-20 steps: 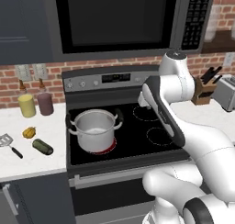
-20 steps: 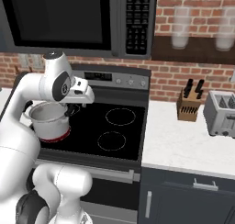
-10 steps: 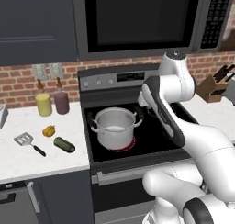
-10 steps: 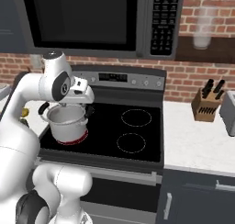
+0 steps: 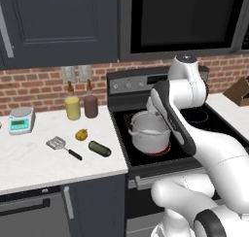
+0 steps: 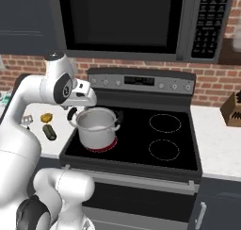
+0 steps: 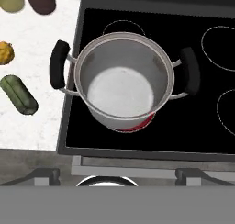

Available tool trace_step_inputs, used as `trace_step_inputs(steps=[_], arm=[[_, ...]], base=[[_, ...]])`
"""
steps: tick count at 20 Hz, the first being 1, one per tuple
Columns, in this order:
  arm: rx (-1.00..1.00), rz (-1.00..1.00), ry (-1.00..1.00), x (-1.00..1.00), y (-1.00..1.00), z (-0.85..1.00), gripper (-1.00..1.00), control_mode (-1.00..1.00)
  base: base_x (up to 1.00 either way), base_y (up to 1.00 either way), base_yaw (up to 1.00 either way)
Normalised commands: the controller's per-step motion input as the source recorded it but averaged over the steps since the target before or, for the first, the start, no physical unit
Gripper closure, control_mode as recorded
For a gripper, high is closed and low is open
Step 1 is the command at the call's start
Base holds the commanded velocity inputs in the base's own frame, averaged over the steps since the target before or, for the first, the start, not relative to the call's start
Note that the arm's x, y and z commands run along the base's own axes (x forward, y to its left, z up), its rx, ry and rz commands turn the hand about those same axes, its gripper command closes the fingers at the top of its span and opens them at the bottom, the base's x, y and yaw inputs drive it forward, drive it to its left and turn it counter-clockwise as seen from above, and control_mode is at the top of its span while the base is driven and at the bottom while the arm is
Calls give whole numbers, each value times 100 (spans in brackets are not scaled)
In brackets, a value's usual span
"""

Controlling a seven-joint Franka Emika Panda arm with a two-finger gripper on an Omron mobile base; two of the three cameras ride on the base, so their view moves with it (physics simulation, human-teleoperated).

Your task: Put the squash and cucumber in the pot. Retrieve the spatula and lightly stir the vegetables in the pot.

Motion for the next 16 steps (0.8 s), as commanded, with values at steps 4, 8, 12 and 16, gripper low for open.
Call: trace_step_inputs(steps=[4,8,12,16], arm=[[0,0,0,0,0,0,-100,100],[0,0,0,0,0,0,-100,100],[0,0,0,0,0,0,-100,100],[0,0,0,0,0,0,-100,100]], base=[[0,57,0],[0,39,0],[0,32,0],[0,30,0]])
